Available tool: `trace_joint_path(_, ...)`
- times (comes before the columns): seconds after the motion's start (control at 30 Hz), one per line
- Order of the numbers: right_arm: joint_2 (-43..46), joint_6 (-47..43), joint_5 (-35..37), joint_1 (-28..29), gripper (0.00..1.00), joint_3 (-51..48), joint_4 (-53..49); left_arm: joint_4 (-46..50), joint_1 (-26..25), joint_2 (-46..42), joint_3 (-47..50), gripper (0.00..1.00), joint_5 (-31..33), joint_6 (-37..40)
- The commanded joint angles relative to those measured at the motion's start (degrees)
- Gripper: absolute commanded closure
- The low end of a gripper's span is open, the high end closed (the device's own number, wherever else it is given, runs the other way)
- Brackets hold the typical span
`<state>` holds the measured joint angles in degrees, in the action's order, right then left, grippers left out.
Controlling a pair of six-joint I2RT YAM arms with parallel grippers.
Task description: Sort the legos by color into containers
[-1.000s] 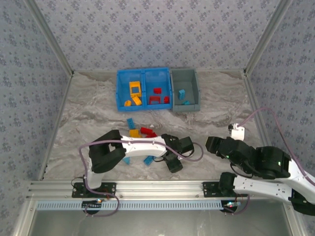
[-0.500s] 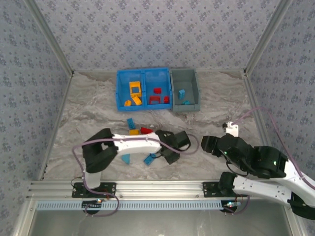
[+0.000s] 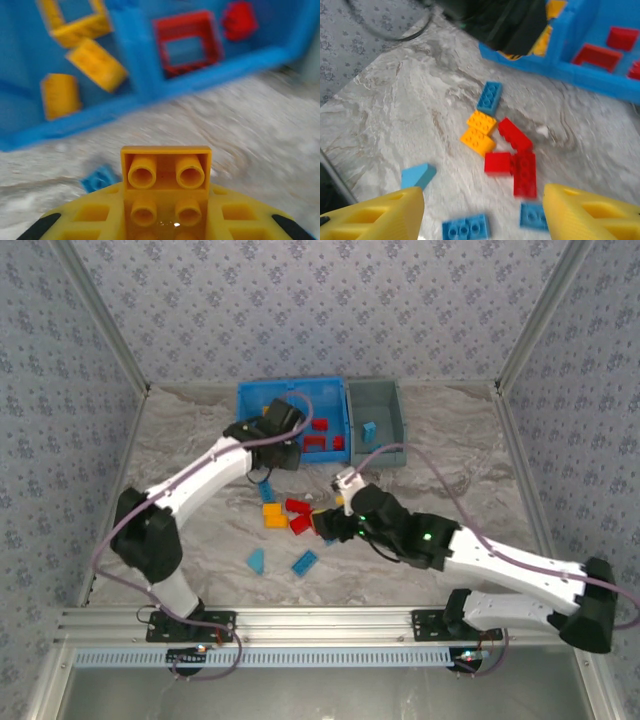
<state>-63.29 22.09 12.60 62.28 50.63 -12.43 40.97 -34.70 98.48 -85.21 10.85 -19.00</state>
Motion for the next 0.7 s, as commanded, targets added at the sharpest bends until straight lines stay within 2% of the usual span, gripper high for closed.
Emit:
trace_joint_path(0.0,-4.97,-7.3,1.0,-1.17,0.34,0.54,17.68,6.2,3.6,7.33,-8.69,0.78,6.97,-2.94)
trace_joint_path(0.13,-11.08,-6.31,0.38,-3.34,0.33,2.0,22.5,11.39,7.41,17.91,-20.15,0.81,11.93,-4.71)
trace_joint_path(0.2,-13.77,-6.4,-0.25,-4.01,0.33,1.95,25.34,14.05,8.38,22.81,-25.95,0.85,14.23,-5.5)
trace_joint_path(0.27,-16.59,-6.99,-0.29,-4.43,0.32,2.06,28.8,15.81,8.81,26.79,-31.58,0.85,17.18,-5.78)
trace_joint_path(0.47,-23.77,-8.03,-1.88,-5.08,0.32,4.76,33.04,18.42,9.89,33.93,-39.95,0.83,20.97,-7.07)
trace_joint_path(0.67,-23.97,-6.21,-2.14,-5.06,0.31,4.81,33.36,19.99,10.11,38.43,-44.7,0.79,21.23,-7.05)
